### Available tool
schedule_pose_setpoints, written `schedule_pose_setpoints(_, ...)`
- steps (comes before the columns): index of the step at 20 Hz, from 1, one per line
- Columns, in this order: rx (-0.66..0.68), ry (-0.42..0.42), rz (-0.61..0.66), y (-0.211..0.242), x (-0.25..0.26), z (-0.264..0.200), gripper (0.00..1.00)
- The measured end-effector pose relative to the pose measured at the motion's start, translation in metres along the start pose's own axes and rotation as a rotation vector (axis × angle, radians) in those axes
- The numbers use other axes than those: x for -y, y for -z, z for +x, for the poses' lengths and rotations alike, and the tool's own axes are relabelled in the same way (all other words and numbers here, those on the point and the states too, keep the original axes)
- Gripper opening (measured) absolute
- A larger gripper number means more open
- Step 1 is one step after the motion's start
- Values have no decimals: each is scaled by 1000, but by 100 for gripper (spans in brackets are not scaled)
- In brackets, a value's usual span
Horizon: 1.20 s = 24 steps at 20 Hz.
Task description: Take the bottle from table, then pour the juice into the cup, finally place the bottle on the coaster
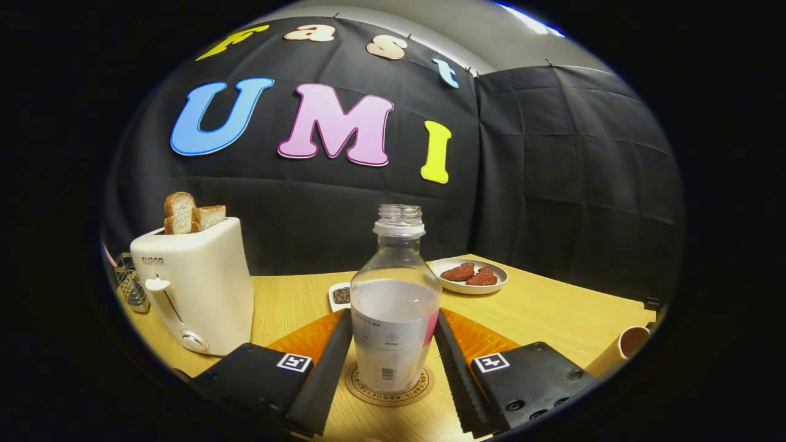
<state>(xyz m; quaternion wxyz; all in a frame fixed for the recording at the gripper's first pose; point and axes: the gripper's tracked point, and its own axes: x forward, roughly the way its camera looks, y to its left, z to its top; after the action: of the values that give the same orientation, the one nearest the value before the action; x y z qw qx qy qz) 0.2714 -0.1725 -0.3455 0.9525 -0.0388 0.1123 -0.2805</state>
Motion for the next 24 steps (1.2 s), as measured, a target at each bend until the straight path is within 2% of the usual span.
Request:
schedule_pose_setpoints(2,-7,-1,-5,2,2,1,85)
schedule_pose_setpoints(4,-14,0,-10,3,4,-1,99)
schedule_pose_setpoints(8,-27,-25,9,1,0,-14,98)
schedule_pose_setpoints(13,-9,-50,-38,-12,4,-44,97)
schedule_pose_setpoints(24,46,-141,0,-77,18,-139,97)
